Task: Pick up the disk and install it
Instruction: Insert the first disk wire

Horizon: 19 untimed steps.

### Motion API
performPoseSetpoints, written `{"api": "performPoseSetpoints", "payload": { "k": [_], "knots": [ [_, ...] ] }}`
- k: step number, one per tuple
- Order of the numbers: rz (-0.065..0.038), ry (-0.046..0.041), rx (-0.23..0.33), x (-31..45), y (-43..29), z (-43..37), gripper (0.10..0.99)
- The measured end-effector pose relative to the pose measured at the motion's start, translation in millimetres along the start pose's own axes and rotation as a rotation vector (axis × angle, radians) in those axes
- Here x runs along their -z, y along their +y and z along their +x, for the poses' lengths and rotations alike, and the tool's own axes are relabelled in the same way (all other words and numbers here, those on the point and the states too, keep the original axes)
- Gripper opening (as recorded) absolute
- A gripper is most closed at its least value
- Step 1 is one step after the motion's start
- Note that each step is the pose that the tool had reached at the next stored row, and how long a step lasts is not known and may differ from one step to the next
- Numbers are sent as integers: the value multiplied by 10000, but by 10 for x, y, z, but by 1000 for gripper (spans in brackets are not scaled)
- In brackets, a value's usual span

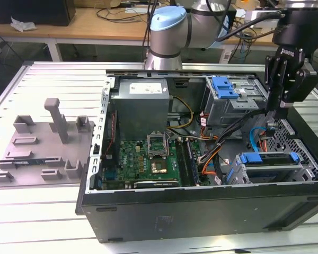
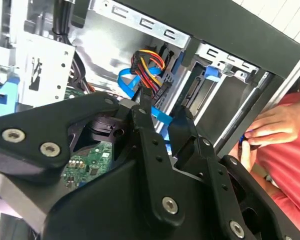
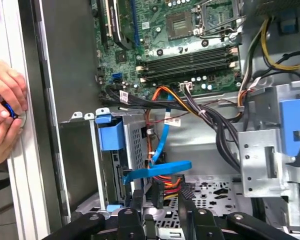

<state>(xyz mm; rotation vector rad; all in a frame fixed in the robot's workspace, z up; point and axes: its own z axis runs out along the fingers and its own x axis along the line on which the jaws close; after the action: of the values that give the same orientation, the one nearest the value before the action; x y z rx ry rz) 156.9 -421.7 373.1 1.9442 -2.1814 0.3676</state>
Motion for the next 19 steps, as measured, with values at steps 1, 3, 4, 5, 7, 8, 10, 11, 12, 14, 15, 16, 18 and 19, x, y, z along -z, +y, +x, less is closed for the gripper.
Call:
{"api": "performPoseSetpoints", "payload": {
  "k": [1, 3, 4, 5, 7, 8, 10, 11, 12, 14, 15, 16, 18, 19],
  "knots": [
    [9, 86, 1, -6, 0, -2, 412],
    [25, 254, 2, -16, 1, -11, 412],
    [31, 335, 2, -21, 2, -18, 412],
    [39, 446, 0, -28, 3, -32, 412],
    [49, 666, -15, -46, 10, -81, 412],
    [51, 740, -18, -58, 14, -117, 412],
    [58, 857, -18, -99, 19, -171, 412],
    [60, 877, -20, -114, 19, -177, 412],
    [60, 884, -21, -120, 19, -179, 412],
    [60, 912, -28, -137, 19, -183, 412],
    [59, 924, -31, -145, 19, -185, 412],
    [59, 934, -34, -151, 18, -187, 412],
    [60, 959, -40, -162, 13, -190, 412],
    [60, 976, -46, -168, 10, -191, 412]
  ]
}}
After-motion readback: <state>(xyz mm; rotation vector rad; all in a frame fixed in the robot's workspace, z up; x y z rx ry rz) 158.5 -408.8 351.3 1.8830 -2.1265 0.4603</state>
